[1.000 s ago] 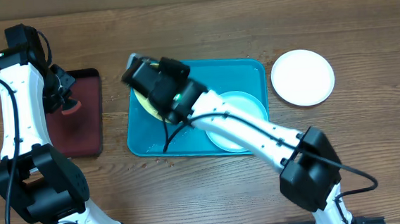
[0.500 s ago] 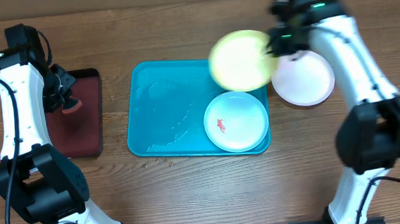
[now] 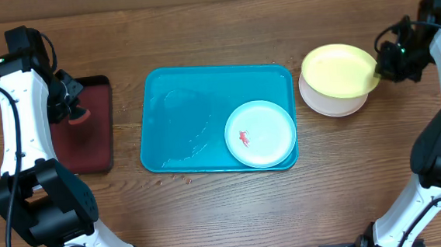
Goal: Clean dirty plates on tray and stack at the side
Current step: 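Stack the yellow plate onto the white plate and release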
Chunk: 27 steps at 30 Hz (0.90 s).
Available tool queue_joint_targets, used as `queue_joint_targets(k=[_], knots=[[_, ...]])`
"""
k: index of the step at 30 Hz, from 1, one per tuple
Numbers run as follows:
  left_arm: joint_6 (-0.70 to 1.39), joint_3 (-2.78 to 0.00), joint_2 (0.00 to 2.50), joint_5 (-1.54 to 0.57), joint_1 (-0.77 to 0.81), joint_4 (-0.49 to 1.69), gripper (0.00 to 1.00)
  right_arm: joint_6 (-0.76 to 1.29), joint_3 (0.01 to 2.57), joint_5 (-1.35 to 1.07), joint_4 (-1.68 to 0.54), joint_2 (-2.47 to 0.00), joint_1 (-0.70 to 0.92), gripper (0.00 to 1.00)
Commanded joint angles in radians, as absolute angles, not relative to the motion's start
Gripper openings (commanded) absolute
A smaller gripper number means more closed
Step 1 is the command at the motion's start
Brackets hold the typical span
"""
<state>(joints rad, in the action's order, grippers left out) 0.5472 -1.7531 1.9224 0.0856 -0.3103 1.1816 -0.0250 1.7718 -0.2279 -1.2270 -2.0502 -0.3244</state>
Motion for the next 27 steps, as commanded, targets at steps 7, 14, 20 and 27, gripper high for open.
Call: queue_joint_targets(k=[7, 14, 20, 27], knots=[[0.527, -1.743, 1.909, 0.077, -0.314, 1.177, 0.04, -0.022, 1.715, -0.237, -1.159, -2.007, -0.318, 0.04], [0.523, -1.743, 1.909, 0.076, -0.314, 1.176, 0.04, -0.021, 1.713, -0.237, -1.157, -2.007, -0.314, 0.2], [0.523, -1.743, 1.909, 0.076, -0.314, 1.171, 0.04, -0.022, 1.706, -0.294, -1.157, -2.008, -0.311, 0.24], [0.501, -1.729, 1.91, 0.052, -0.324, 1.109, 0.04, -0.025, 1.679, -0.421, -1.143, -2.008, -0.236, 0.3]])
